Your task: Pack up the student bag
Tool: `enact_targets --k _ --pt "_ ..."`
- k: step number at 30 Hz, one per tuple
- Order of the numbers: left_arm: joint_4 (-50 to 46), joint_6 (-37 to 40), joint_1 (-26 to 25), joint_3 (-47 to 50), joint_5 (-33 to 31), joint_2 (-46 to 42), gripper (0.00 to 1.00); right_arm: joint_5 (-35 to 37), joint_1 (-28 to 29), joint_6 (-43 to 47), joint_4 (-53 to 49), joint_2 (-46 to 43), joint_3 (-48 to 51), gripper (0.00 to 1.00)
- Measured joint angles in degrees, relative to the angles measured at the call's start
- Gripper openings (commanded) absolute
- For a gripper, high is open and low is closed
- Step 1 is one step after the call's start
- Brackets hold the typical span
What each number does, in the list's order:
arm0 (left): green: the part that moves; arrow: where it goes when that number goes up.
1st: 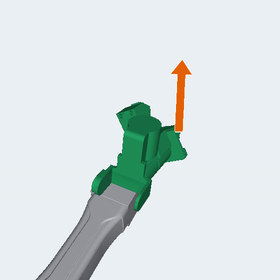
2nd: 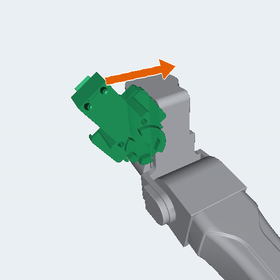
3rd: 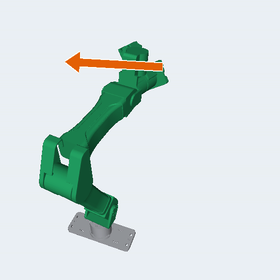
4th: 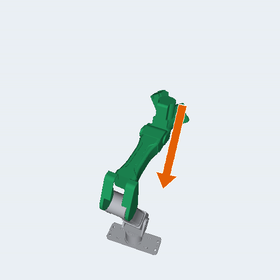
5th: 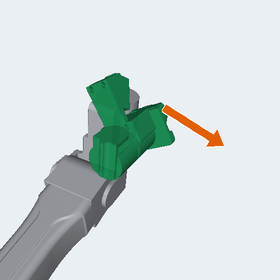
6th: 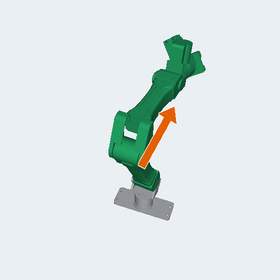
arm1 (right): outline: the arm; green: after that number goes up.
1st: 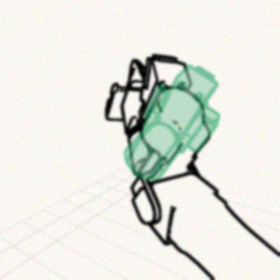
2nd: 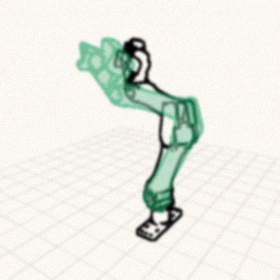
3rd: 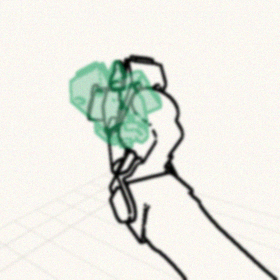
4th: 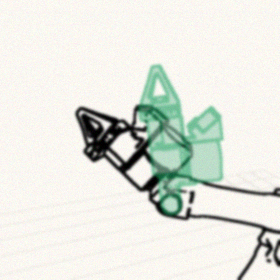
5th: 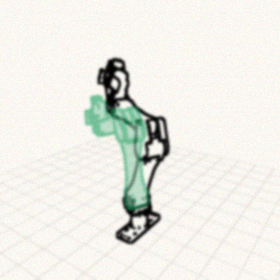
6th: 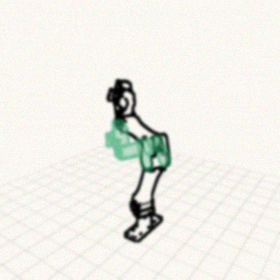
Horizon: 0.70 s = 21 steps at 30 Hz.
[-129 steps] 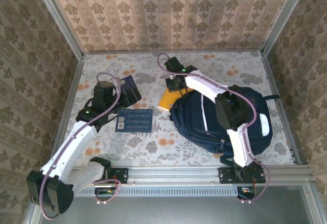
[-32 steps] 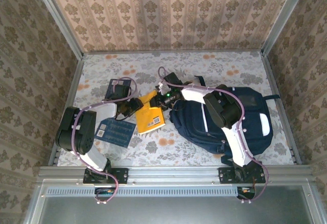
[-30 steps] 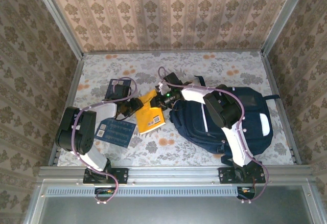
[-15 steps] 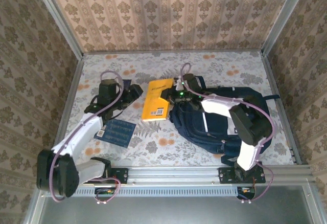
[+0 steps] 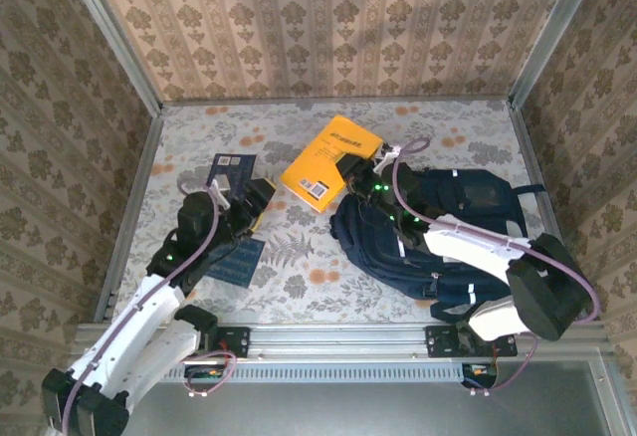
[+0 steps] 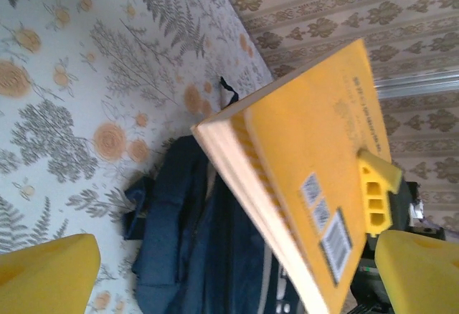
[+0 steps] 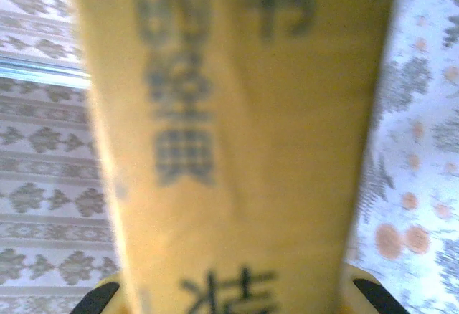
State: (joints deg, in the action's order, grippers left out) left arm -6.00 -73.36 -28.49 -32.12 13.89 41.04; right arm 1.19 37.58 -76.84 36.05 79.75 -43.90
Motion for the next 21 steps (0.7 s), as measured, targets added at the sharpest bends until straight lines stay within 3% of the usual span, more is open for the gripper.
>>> enact_targets --k 8,14,21 --pt "10.9 -10.4 -8.6 2.9 -6.7 4.6 0.98 5.3 3.9 -0.4 3.0 -3.0 0.0 0.00" --pt "16.5 -11.0 -12.0 2.9 -12.2 5.4 0.86 7.7 4.5 -1.4 4.1 -3.0 0.0 0.00" --pt "19.7 -11.1 -12.8 2.9 -14.2 5.1 0.78 9.4 5.0 -1.6 4.5 -3.4 0.3 0.00"
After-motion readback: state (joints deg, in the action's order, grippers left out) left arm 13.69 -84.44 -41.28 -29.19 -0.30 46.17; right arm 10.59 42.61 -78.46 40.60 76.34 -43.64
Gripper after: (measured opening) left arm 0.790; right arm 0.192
